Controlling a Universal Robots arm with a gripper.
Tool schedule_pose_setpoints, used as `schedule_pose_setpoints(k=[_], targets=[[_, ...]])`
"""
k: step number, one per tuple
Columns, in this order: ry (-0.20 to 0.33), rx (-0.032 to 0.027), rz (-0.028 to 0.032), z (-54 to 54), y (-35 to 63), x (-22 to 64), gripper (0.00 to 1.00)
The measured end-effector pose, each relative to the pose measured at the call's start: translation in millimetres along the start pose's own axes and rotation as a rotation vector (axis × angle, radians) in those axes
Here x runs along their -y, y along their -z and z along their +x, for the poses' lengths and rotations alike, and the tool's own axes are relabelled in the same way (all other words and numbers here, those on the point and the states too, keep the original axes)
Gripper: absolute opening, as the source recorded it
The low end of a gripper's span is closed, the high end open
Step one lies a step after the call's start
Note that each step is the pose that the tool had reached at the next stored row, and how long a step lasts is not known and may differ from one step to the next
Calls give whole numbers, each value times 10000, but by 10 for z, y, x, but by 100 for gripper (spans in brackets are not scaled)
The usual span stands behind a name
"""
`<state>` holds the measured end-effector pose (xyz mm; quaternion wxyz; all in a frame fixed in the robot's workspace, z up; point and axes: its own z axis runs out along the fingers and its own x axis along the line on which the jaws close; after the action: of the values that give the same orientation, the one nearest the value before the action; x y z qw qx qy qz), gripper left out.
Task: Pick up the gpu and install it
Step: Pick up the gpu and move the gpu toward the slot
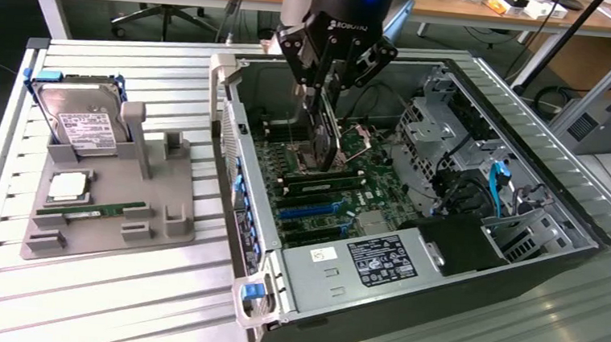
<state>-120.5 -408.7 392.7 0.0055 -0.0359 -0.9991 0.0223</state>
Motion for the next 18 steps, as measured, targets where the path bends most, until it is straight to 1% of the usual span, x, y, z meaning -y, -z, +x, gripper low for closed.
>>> schedule_pose_setpoints(k=[18], targets=[[0,1,16,-137,-35,-9,27]])
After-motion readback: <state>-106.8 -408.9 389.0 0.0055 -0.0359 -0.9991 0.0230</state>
